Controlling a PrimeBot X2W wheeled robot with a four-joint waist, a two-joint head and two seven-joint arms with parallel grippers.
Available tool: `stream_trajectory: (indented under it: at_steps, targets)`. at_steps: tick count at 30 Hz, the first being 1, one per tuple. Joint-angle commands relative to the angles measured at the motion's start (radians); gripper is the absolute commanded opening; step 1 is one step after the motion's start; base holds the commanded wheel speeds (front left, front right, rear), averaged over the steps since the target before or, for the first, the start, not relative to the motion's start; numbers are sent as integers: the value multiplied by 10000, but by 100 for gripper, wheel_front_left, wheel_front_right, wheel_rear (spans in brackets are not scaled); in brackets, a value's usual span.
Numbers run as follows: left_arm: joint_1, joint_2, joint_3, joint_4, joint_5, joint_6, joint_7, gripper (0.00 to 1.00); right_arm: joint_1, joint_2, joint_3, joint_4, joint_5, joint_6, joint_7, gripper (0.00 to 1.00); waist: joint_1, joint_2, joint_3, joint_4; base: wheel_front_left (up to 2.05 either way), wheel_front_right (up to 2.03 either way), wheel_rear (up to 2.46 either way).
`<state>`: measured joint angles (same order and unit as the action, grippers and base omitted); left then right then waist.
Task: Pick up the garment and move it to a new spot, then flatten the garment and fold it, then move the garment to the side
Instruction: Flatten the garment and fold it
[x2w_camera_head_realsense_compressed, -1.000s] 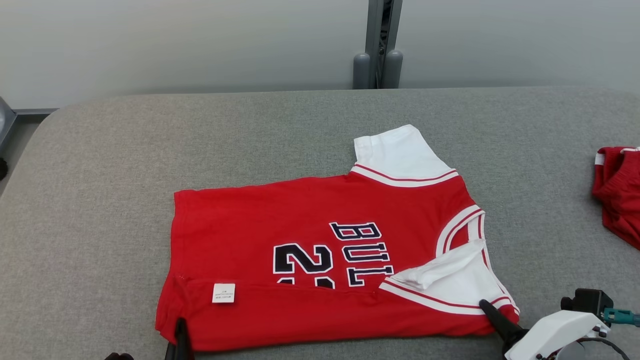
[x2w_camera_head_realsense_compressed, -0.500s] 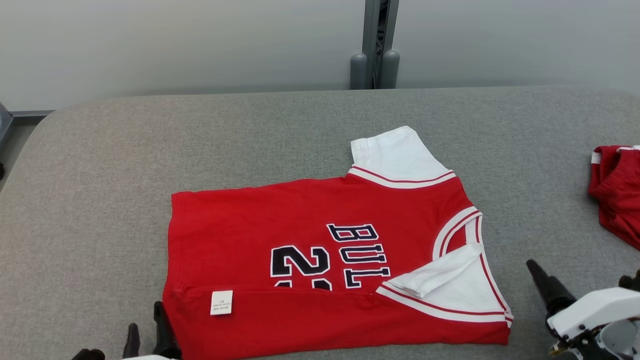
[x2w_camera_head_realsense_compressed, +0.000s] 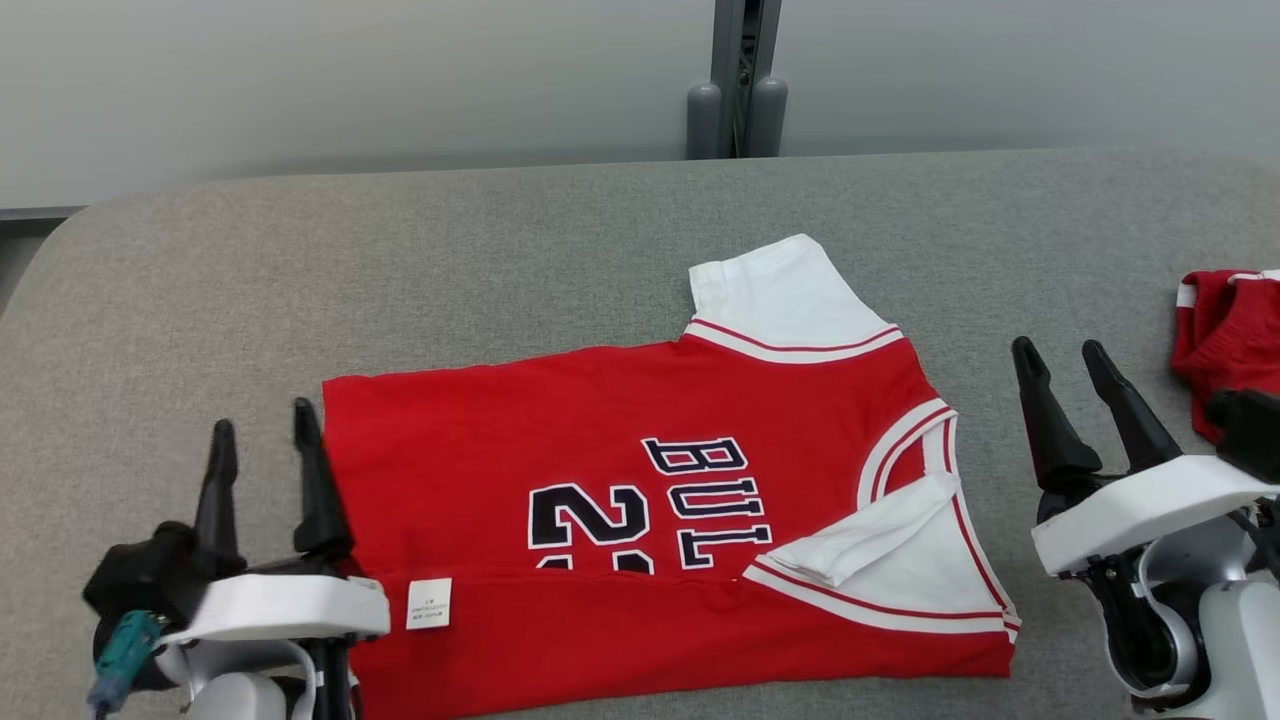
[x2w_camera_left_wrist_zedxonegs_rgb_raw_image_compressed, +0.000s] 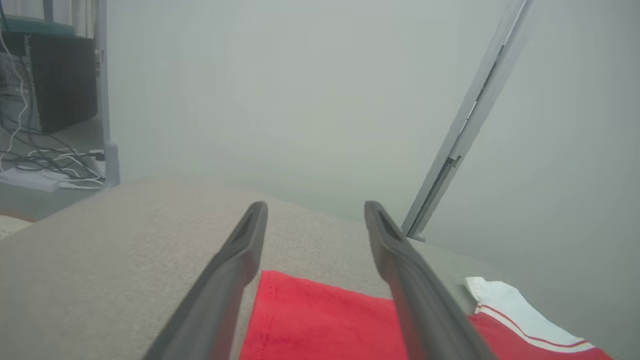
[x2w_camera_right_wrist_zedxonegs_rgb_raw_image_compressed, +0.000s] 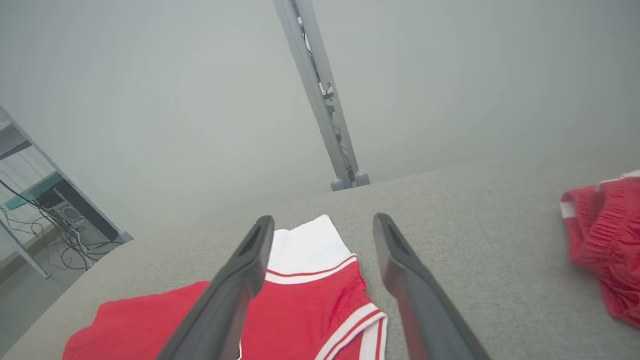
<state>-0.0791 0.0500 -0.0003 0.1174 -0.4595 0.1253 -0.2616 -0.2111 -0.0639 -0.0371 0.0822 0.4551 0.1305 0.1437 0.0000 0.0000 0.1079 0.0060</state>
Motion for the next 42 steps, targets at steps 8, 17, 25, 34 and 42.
stream_trajectory:
  at_steps: [8,17,25,34,42]
  targets:
    - [-216,30,-536,266,1587,-27,-19,100,91,-299,1055,260,-1863,6,-2284,100,0,0,218,-217,0,0,0]
    - [-33,31,-902,434,2294,27,-21,100,89,3,1352,1361,-3138,6,-3503,100,0,0,334,-334,0,0,0]
    - [-412,31,-740,1031,2320,-134,-19,100,-492,84,1300,1742,-2767,5,-3315,100,0,0,715,-331,0,0,0]
    - [-2887,1164,-809,3445,2386,-1153,1445,100,-2051,-243,1265,2088,-2321,6,-2576,100,0,0,1626,-259,0,0,0]
    - [-4955,2021,-797,5061,1723,-2101,3700,100,-2593,-90,1468,2432,-2091,5,-2812,100,0,0,2086,-394,0,0,0]
